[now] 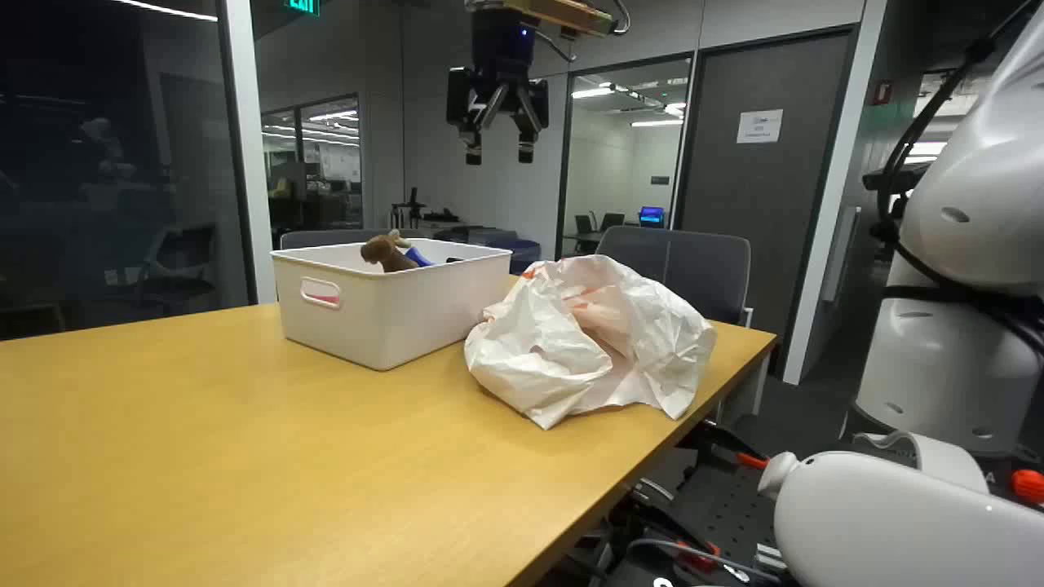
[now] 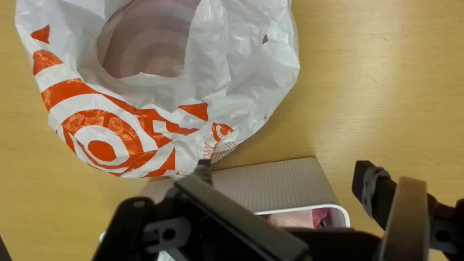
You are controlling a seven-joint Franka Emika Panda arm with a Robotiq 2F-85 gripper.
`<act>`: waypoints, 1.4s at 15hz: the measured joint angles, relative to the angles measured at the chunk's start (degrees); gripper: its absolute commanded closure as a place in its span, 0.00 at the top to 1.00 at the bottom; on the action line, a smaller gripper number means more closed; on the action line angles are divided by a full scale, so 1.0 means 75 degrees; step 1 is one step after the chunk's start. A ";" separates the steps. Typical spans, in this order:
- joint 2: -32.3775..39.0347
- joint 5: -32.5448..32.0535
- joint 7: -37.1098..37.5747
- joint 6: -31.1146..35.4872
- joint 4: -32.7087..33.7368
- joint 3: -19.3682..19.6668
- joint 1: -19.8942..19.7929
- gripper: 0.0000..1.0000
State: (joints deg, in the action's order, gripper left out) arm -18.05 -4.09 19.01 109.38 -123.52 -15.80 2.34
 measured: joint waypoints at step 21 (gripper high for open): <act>0.2548 -0.0730 -0.1197 0.0946 0.2135 0.0337 0.0268 1.00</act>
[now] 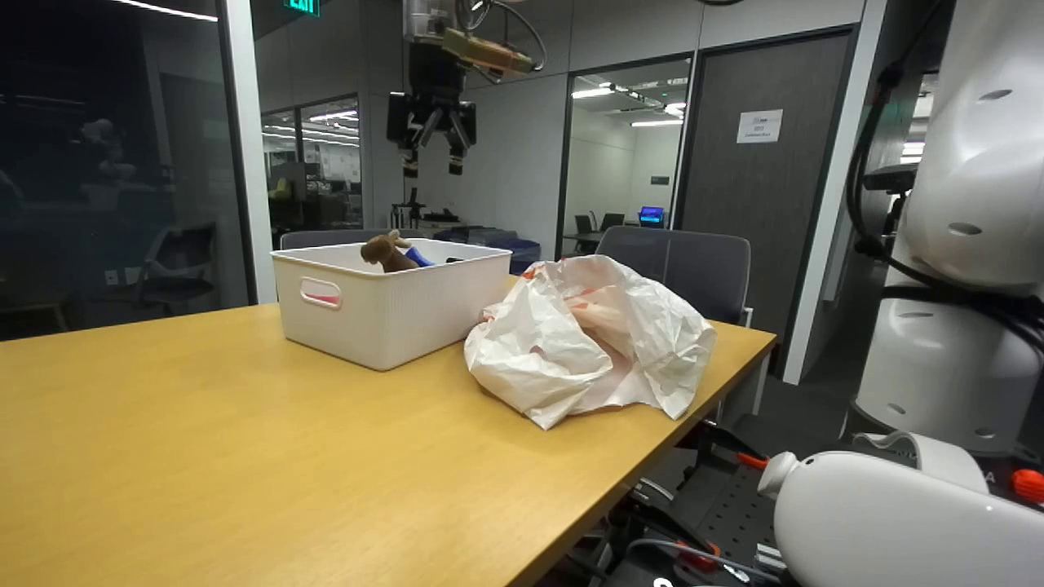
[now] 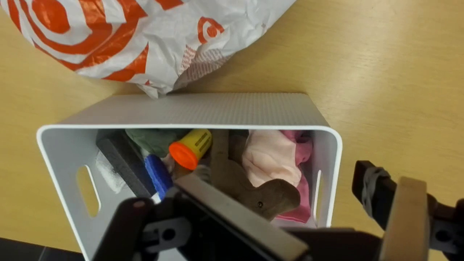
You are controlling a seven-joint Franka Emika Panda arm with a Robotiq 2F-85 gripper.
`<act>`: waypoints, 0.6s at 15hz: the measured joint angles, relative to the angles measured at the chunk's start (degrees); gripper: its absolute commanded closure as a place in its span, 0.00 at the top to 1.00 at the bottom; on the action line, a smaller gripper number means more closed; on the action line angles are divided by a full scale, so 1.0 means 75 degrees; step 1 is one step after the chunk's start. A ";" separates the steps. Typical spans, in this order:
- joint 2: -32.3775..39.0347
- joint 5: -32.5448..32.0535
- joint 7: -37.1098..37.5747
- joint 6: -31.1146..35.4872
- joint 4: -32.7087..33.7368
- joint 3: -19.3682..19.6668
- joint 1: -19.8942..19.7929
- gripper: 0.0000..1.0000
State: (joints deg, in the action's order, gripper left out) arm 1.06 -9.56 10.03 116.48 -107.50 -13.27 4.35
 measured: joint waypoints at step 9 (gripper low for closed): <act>0.2362 -0.0923 -0.0449 0.0659 0.1728 0.0433 0.0586 1.00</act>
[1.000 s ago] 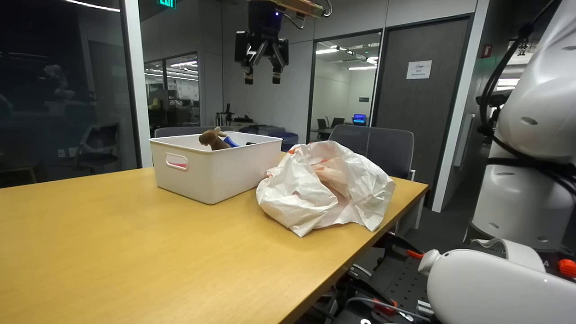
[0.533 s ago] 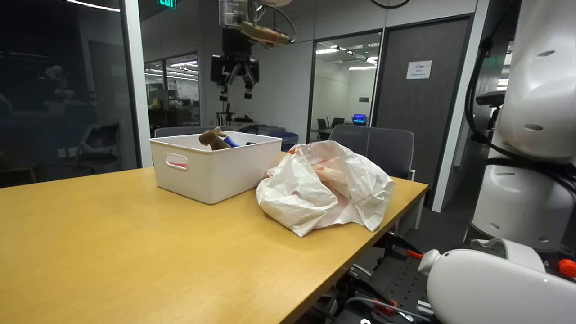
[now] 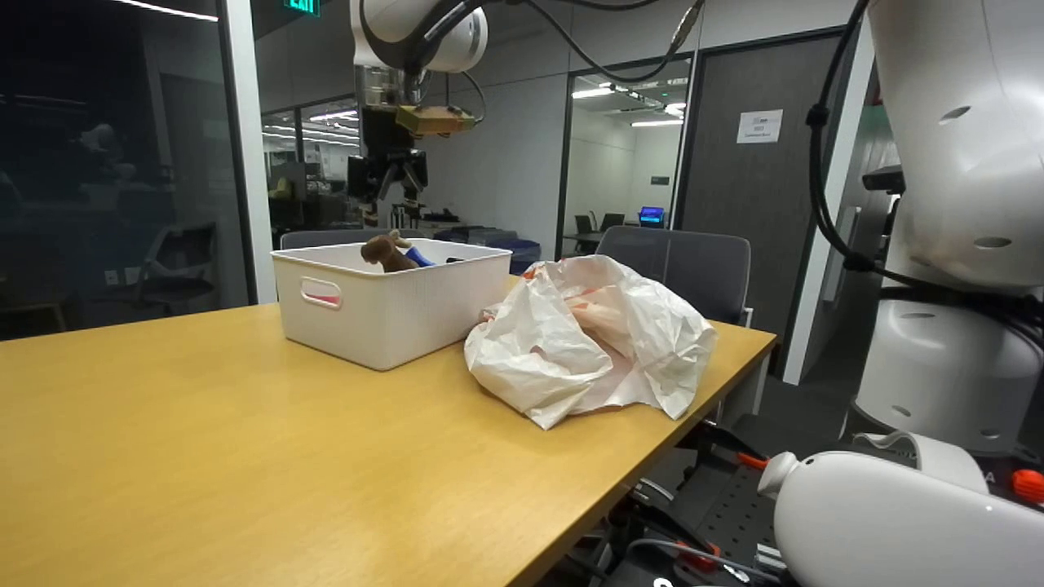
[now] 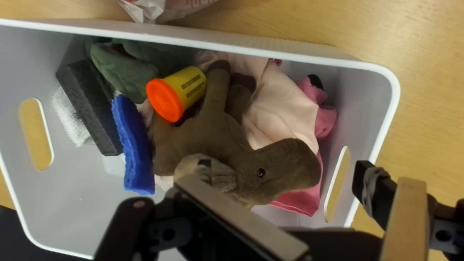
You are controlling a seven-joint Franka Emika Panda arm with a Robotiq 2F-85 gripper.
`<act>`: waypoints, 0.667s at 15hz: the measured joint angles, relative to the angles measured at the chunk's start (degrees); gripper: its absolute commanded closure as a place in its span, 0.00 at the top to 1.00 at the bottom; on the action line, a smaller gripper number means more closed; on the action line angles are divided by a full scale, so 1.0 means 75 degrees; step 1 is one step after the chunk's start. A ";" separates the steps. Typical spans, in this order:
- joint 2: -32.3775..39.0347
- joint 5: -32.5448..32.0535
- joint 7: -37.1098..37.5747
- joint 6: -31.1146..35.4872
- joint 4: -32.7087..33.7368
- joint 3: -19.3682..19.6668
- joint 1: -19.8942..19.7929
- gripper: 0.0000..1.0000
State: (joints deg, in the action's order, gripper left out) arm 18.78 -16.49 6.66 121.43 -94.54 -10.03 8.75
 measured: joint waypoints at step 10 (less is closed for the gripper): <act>0.1406 -0.0517 -0.0216 0.0029 0.1222 0.0605 0.0519 0.73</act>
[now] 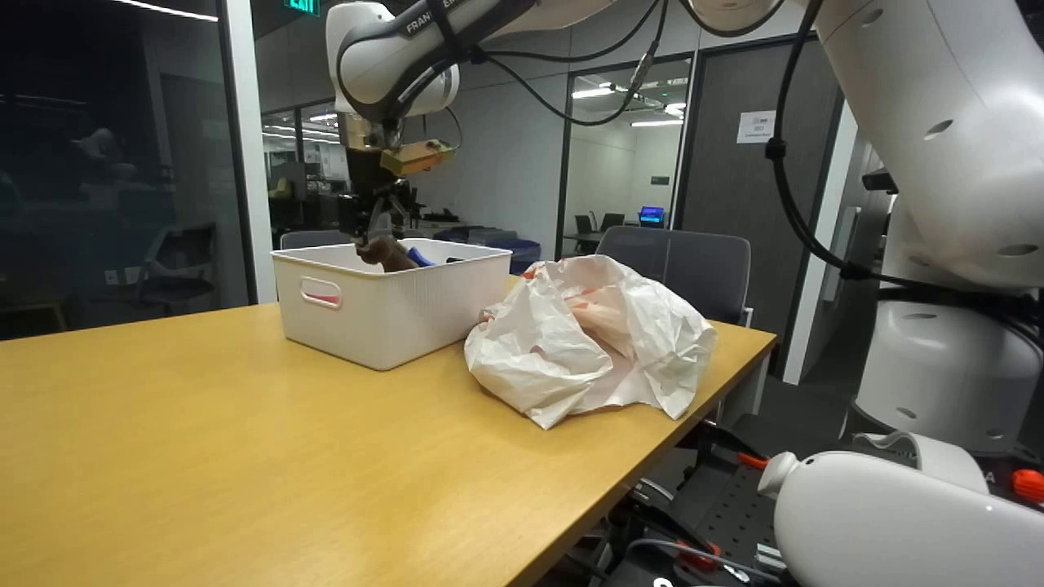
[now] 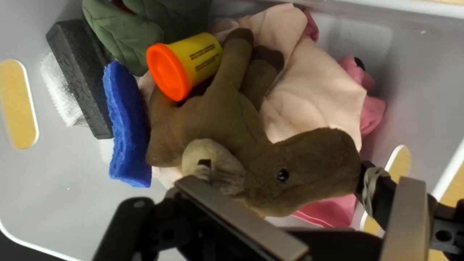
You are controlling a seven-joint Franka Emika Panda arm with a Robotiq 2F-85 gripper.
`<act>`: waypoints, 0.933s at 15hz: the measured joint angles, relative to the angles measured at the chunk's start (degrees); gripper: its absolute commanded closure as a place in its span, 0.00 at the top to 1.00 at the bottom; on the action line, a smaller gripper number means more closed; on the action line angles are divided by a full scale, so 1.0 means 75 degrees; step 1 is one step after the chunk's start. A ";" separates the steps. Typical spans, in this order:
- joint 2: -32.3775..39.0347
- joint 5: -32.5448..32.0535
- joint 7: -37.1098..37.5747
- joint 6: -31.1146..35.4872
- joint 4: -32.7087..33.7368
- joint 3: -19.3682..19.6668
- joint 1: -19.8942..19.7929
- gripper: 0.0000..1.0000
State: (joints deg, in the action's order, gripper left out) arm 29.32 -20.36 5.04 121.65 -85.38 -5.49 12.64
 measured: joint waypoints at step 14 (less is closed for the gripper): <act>0.0176 -0.0133 0.0016 -0.0007 0.0354 0.0219 0.0113 0.00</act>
State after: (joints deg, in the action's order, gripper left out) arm 30.64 -21.36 5.16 121.59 -82.72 -3.85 13.49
